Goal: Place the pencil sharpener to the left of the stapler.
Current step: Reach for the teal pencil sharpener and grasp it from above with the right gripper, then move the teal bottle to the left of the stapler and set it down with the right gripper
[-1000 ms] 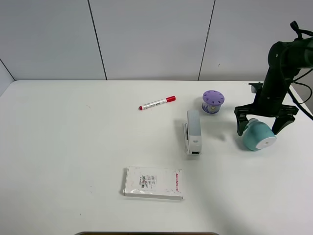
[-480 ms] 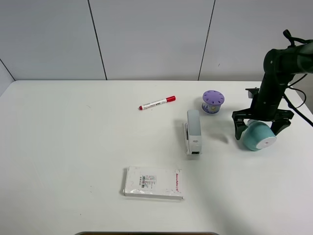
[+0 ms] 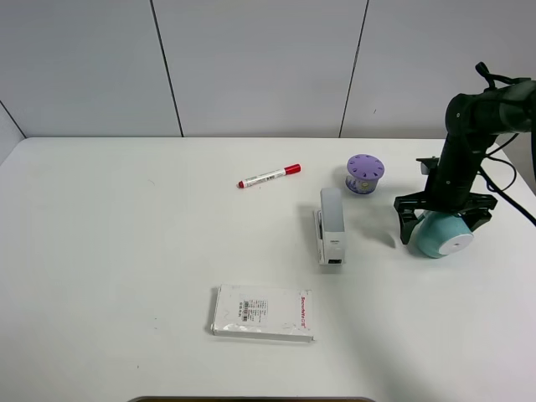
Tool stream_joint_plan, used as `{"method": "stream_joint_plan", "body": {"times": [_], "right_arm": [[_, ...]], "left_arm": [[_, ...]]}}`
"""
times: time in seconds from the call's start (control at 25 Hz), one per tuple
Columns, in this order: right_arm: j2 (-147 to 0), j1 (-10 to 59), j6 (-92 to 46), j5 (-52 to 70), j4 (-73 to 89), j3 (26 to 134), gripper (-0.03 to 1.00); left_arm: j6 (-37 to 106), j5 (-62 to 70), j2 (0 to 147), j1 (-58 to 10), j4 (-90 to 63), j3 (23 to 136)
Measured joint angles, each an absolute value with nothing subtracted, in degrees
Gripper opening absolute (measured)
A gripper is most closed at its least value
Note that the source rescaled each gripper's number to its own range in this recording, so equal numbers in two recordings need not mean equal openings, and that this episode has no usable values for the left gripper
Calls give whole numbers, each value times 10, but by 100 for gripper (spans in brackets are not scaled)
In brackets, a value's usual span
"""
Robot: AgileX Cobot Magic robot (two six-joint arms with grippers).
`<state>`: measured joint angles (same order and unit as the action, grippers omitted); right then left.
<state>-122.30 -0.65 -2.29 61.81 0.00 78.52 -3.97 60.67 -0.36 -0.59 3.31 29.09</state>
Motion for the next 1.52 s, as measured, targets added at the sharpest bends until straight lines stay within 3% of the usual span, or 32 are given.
{"method": "stream_joint_plan", "body": {"times": [0.24, 0.6, 0.84, 1.52], "right_arm": [[-1230, -7, -26, 619, 0, 785, 76], [-1231, -7, -26, 621, 0, 785, 35], [-1231, -7, -26, 621, 0, 785, 0], [-1231, -7, -26, 622, 0, 785, 0]], "left_arm": [[-40, 607, -4, -6, 33, 291], [-40, 607, -4, -6, 33, 291], [-40, 607, -4, -6, 33, 291], [-40, 607, -4, -6, 33, 291]]}}
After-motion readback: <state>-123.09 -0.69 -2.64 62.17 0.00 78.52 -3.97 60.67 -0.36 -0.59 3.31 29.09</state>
